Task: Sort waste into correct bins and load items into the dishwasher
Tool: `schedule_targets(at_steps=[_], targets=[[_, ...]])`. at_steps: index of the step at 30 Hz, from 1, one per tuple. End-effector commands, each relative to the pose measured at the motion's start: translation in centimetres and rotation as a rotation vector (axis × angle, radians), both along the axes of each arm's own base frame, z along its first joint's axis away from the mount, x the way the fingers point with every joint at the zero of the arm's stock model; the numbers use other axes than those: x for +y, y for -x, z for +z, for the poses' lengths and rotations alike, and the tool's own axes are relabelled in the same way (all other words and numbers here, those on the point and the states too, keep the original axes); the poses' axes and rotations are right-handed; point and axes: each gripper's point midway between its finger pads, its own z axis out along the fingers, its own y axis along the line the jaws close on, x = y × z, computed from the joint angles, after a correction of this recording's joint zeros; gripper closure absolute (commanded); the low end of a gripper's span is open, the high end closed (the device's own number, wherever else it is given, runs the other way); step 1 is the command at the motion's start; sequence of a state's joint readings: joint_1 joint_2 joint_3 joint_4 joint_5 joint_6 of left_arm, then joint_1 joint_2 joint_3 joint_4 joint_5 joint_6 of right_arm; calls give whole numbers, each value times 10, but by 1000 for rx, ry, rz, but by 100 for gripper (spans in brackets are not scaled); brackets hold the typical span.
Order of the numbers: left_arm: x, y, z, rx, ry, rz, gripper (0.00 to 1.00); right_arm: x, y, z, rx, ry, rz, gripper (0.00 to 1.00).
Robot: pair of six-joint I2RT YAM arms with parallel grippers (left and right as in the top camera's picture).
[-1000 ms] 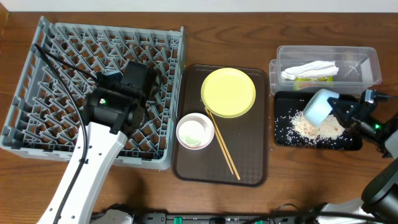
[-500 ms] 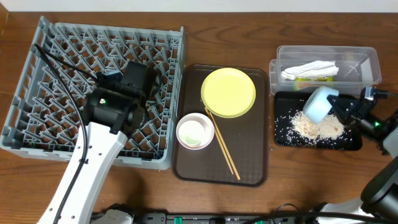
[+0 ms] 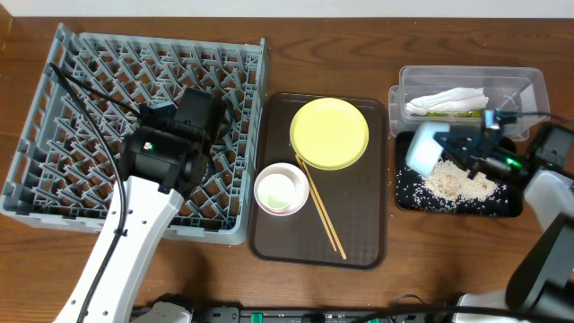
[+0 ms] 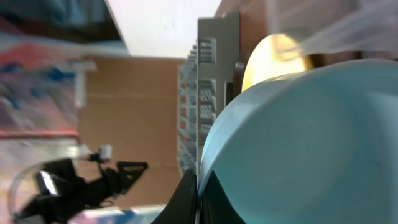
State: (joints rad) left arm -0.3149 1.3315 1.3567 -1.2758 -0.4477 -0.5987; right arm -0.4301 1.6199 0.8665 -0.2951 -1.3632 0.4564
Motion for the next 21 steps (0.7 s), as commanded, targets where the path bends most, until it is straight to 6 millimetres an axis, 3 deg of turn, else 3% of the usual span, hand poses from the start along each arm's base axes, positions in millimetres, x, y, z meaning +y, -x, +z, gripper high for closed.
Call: schedule_targets(at_steps=[1, 7, 11, 21], targets=[[2, -2, 5, -15, -4, 12, 24, 23, -3, 25, -60, 119, 17, 99], [2, -2, 5, -15, -4, 12, 24, 70, -11, 54, -196, 355, 39, 99], [2, -2, 5, -15, -4, 12, 24, 106, -17, 62, -301, 503, 78, 99], [2, -2, 5, -15, -3, 12, 24, 160, -28, 15, -531, 1062, 159, 99]])
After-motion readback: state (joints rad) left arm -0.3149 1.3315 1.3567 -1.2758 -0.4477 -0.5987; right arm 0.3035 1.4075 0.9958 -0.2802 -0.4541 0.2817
